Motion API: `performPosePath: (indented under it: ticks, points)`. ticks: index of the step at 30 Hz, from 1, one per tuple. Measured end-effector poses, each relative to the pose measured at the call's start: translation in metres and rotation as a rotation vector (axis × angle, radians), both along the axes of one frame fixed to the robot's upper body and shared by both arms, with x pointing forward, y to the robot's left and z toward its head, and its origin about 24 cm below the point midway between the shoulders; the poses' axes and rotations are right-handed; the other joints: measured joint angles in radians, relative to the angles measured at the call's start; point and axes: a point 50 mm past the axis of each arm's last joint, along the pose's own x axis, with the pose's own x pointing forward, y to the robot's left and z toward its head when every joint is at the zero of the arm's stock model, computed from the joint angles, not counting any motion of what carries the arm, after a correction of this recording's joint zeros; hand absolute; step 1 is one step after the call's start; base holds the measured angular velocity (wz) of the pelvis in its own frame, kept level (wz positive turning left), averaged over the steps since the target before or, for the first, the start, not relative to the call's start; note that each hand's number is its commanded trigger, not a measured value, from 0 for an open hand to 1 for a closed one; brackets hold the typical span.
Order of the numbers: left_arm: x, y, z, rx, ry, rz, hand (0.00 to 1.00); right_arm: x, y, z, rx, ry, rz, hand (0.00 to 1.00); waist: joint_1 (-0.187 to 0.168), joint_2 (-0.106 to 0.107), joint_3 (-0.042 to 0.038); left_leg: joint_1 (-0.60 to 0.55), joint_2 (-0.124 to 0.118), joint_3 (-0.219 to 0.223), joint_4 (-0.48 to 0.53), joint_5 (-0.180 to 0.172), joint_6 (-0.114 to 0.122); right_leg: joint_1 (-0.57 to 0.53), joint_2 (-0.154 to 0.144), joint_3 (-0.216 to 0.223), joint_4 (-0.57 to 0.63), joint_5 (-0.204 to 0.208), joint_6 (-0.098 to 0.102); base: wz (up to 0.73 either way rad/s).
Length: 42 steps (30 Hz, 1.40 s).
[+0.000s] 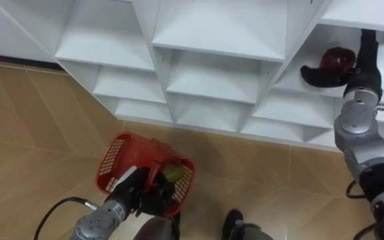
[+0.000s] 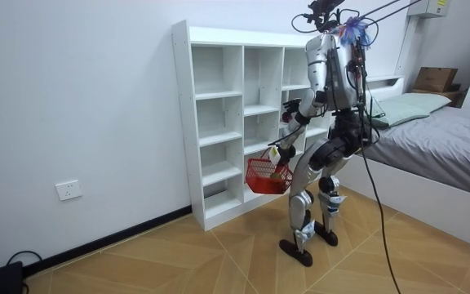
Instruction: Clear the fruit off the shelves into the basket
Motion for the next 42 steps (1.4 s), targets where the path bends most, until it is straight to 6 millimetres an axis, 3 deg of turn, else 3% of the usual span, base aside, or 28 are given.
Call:
performPosePath:
  ticks: [20,28,42]
  points:
    - [-0.003,-0.001,-0.004,0.015,0.045,0.010,1.00,-0.004,-0.009,-0.012,-0.048,0.129,0.008,0.00,0.005,0.000,-0.0005,-0.010,0.001,-0.004,-0.017,0.001,0.000,-0.001,-0.001,-0.022,-0.026,0.002,-0.001,0.00]
    - [-0.003,0.000,-0.004,0.027,0.038,0.028,1.00,-0.008,-0.021,-0.012,-0.069,0.154,-0.019,0.00,0.009,0.000,-0.0002,-0.010,0.001,-0.004,-0.024,0.002,0.000,-0.001,-0.001,-0.022,-0.032,0.002,0.000,0.00]
    - [-0.003,0.001,-0.005,0.037,0.042,0.039,1.00,-0.007,-0.022,-0.010,-0.101,0.156,-0.007,0.00,0.010,0.000,0.0005,-0.010,0.001,-0.003,-0.033,0.002,0.000,-0.002,0.001,-0.024,-0.037,0.002,0.000,0.00]
